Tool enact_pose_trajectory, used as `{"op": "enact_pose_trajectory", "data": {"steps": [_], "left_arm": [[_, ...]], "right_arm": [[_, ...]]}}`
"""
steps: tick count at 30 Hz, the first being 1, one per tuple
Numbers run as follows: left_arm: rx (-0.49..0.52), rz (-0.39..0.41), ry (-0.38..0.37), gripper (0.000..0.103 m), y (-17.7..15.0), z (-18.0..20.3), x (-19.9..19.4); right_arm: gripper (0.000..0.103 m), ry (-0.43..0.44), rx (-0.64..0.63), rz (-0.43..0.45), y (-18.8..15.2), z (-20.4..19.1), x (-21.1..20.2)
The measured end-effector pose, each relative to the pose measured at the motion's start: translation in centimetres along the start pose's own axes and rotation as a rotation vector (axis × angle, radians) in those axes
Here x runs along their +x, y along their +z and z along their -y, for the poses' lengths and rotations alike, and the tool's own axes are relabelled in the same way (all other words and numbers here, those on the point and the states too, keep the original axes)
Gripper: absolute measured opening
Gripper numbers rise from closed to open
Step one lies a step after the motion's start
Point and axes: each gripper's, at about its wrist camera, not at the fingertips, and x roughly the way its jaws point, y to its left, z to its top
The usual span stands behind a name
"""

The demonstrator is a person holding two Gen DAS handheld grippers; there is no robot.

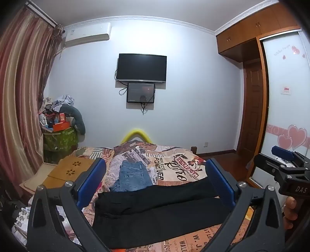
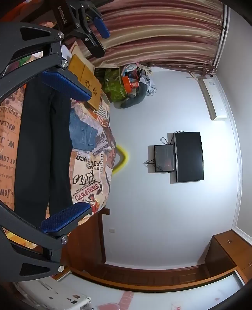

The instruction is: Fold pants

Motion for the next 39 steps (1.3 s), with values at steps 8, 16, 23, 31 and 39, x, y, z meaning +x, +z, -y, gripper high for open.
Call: {"op": "enact_pose_trajectory", "data": {"steps": [8, 16, 23, 31, 39], "left_arm": [[0.024, 0.000, 0.027, 0.103, -0.10, 0.77, -0.20], [0.017, -0.008, -0.016, 0.103, -0.26, 0.30, 0.24], [0.021, -0.005, -0.007, 0.103, -0.37, 0.23, 0.44], [0.021, -0.004, -0.009, 0.103, -0.32, 0.27, 0.36], [0.020, 0.002, -0.007, 0.103, -0.35, 0.50, 0.38]], "right_arm": [[0.103, 0.003, 0.001, -0.002, 0.02, 0.01, 0.00], [0.103, -0.003, 0.001, -0.007, 0.27, -0.18, 0.35], [0.103, -0.006, 0.000, -0.006, 0.24, 0.45, -0.08], [0.103, -0.007, 0.000, -0.008, 0.32, 0.45, -0.17], [0.103, -0.006, -0.002, -0.006, 0.21, 0.33, -0.13]]}}
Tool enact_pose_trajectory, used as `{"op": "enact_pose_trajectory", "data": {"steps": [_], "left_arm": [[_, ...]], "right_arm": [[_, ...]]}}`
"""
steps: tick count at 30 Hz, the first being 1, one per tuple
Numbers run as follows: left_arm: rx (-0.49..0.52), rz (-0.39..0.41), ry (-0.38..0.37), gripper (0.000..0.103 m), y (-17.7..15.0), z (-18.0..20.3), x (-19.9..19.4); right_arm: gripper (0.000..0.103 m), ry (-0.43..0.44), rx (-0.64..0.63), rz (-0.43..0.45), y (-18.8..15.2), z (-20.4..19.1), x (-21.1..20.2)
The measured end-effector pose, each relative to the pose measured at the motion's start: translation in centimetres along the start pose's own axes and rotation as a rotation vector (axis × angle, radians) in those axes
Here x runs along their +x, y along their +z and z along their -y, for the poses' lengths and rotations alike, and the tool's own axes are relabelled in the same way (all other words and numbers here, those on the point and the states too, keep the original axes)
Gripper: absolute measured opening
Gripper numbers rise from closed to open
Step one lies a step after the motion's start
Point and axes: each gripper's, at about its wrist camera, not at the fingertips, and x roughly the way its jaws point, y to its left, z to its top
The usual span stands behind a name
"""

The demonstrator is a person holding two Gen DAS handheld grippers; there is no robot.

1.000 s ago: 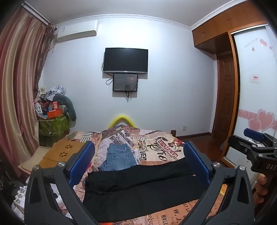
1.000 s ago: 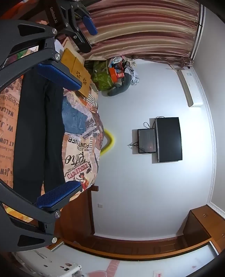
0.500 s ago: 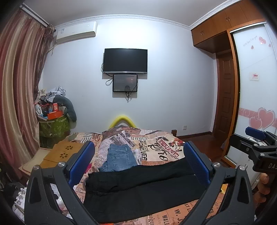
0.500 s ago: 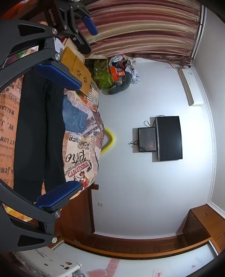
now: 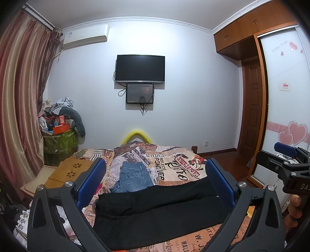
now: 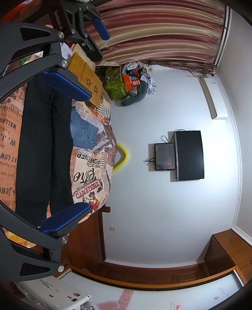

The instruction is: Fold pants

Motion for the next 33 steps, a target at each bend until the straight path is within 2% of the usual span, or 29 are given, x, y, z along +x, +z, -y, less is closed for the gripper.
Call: {"op": "enact_pose_trajectory", "data": {"steps": [33], "left_arm": [[-0.002, 0.015, -0.008, 0.103, 0.06, -0.24, -0.26]], "right_arm": [[0.103, 0.007, -0.011, 0.003, -0.07, -0.83, 0.00]]}}
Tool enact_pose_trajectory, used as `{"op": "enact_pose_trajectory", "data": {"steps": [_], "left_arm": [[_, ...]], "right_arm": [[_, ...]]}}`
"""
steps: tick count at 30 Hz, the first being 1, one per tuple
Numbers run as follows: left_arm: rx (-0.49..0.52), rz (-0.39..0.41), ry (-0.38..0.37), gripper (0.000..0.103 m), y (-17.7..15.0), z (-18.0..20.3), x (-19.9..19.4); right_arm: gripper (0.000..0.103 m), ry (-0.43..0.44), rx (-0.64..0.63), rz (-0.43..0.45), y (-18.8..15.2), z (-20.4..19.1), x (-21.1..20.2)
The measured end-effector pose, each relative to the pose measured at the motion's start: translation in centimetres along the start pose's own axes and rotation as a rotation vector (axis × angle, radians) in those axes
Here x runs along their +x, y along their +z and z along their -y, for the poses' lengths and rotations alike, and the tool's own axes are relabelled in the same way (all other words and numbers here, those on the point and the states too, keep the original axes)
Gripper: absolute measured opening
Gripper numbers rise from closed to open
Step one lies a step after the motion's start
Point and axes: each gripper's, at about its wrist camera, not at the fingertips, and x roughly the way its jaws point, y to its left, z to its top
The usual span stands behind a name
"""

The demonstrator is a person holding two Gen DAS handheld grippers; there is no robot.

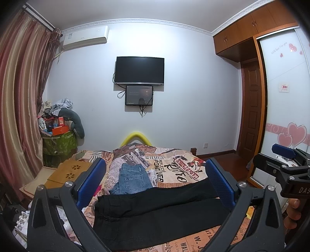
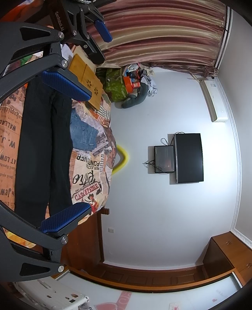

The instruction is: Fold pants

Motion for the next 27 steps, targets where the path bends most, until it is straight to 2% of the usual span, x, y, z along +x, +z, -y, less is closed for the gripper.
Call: {"op": "enact_pose_trajectory", "data": {"steps": [15, 23, 27], "left_arm": [[-0.001, -0.018, -0.005, 0.103, -0.1, -0.1, 1.0], [-0.017, -0.074, -0.001, 0.103, -1.2, -1.2, 4.6], [-0.030, -0.099, 0.043, 0.103, -2.1, -2.5, 7.7]], "right_arm": [[0.103, -0.007, 0.001, -0.007, -0.3, -0.1, 0.3], [0.103, -0.041, 0.006, -0.072, -1.3, 0.8, 3.5], [0.103, -0.068, 0.012, -0.115, -2.2, 1.9, 6.2]]}}
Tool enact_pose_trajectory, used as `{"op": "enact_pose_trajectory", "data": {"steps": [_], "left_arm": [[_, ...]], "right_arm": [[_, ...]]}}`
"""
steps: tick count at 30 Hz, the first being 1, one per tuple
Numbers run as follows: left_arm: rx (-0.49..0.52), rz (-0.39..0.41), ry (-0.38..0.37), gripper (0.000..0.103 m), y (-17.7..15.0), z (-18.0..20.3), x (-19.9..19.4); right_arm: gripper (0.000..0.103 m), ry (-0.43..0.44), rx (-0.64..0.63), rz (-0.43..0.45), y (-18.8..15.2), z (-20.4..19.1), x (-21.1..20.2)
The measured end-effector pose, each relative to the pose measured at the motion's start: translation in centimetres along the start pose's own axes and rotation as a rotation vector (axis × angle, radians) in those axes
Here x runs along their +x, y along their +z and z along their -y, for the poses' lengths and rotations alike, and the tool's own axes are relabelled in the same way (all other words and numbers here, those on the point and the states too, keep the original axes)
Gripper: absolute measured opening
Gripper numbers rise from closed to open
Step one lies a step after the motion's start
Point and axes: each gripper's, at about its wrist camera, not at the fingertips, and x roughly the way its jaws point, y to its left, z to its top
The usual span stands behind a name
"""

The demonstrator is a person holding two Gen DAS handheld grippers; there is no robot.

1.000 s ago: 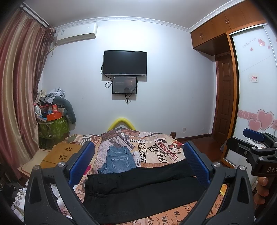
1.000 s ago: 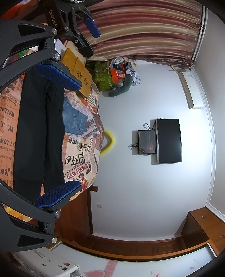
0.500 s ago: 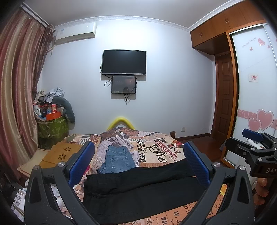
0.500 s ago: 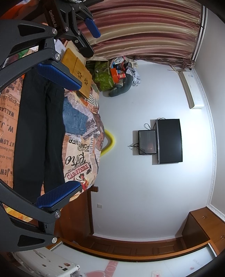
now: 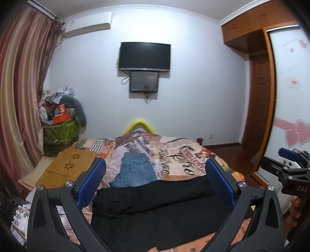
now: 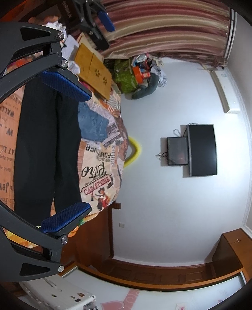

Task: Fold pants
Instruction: 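Lower both tools onto the black trousers' waistband and close both grippers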

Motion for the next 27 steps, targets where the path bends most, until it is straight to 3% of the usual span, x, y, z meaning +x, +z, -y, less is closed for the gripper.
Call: {"op": "enact_pose_trajectory", "data": {"steps": [12, 20, 27], "left_arm": [[-0.018, -0.165, 0.135, 0.103, -4.1, -6.7, 12.9], [-0.028, -0.333, 0.226, 0.103, -7.6, -12.3, 21.5], [-0.109, -0.551, 0.185, 0.103, -11.9, -17.1, 28.7]], "right_arm": [[0.103, -0.039, -0.049, -0.209, -3.0, 2.9, 10.8], [0.103, 0.010, -0.088, -0.340, -4.2, 3.8, 18.5], [0.102, 0.115, -0.140, -0.411, -4.5, 3.3, 24.4]]}}
